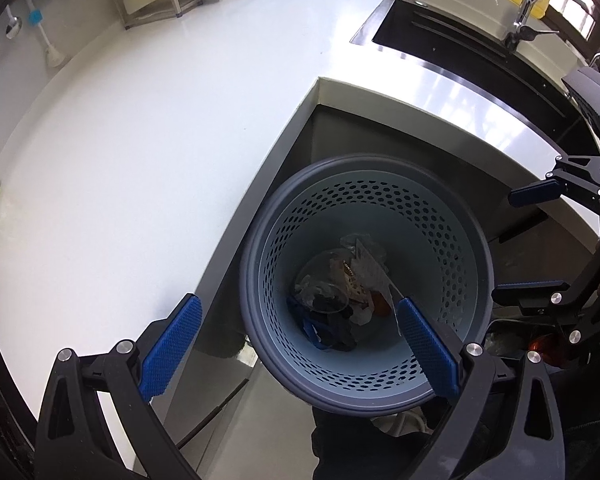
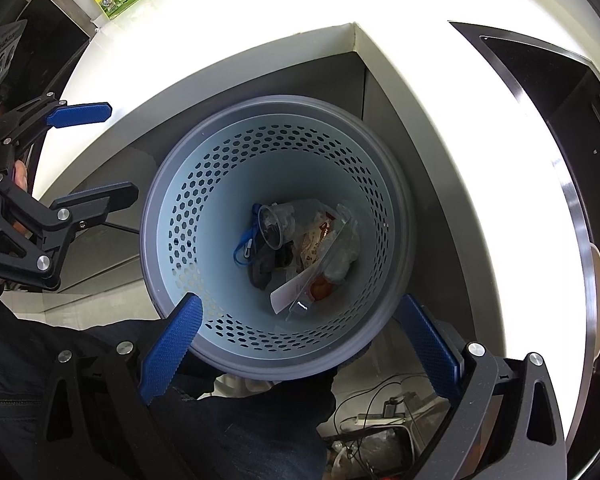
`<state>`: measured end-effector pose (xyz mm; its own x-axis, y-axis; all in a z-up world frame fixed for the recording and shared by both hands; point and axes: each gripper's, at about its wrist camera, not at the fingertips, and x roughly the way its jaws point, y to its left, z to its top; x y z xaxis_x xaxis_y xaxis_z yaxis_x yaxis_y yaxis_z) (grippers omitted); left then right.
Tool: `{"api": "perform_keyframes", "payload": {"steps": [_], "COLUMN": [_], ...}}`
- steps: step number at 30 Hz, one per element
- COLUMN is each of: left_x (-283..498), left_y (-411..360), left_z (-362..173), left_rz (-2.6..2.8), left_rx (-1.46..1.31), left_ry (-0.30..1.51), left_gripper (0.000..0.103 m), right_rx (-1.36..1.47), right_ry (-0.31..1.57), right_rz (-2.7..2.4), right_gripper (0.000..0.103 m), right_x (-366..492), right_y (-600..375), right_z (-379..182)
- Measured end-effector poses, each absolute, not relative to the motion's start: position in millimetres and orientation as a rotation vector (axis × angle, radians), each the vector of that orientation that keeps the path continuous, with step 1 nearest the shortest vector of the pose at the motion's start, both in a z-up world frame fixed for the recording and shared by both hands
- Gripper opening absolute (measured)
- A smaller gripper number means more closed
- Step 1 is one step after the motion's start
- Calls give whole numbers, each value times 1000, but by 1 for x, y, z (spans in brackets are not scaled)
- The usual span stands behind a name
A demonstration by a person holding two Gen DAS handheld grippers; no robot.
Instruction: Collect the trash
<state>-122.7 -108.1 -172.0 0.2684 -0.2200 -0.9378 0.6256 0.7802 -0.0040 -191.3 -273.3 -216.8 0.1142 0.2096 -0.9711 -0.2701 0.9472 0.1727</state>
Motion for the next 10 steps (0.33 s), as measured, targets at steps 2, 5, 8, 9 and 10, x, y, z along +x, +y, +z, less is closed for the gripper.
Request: {"api": "perform_keyframes", "payload": {"steps": [2,5,8,9,10], "left_x": [-121,-123,-124,-124,-125], "left_y": [-109,-111,-112,-112,-112], "left_z": [-172,-171,-169,-168,-167], "left_rz": [-624,-619,-626,-627,-626], "left_rx": [382,386,386,388,391], "left_ry": [1191,1192,1190,1187,1184], "left_gripper": [96,96,96,96,96], "right_rx": [-52,-49,-47,-46,-46], "right_ry": [1412,1409,1404,1402,1400], "right_rz": [352,351,350,350,349], "right_gripper": [94,94,94,94,94], "right_x": [-191,-190,-189,-188,-188], "right_y": [-274,-274,-274,-274,-274], "right_z": [-216,-215,-213,-212,-212]}}
